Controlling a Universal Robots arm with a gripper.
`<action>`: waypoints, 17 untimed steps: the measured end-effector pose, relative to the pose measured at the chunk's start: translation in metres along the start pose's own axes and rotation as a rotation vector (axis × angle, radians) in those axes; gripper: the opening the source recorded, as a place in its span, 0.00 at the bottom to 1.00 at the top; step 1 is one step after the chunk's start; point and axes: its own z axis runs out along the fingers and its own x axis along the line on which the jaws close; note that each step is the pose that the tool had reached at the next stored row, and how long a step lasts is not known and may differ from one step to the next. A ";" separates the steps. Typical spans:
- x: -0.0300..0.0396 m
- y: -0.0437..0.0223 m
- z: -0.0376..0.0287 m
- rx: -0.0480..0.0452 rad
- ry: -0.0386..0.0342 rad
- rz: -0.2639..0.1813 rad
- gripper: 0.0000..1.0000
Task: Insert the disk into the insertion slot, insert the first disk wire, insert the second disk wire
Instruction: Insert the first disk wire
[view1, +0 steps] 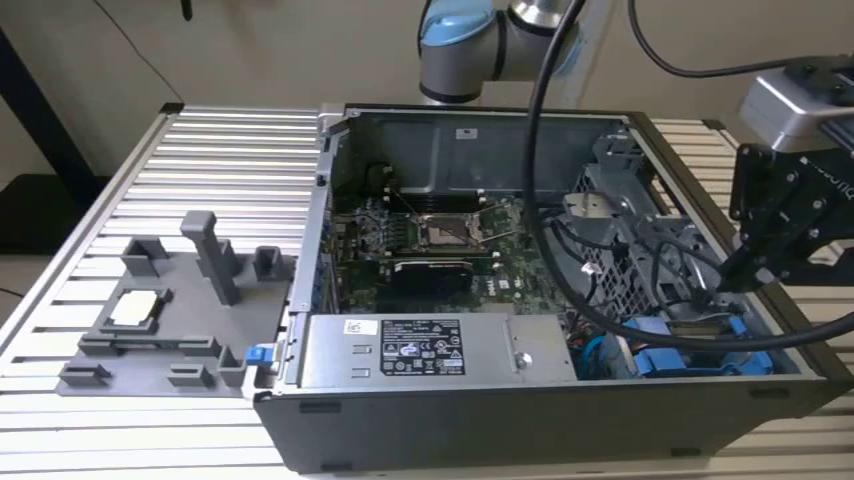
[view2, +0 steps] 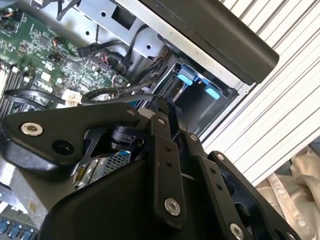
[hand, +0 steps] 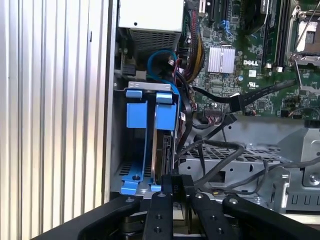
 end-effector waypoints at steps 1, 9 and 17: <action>0.0000 0.0000 0.0005 0.0003 -0.0002 0.007 0.19; 0.0003 0.0001 0.0058 0.0016 -0.0118 0.039 0.19; 0.0006 0.0003 0.0125 0.0007 -0.0158 0.045 0.19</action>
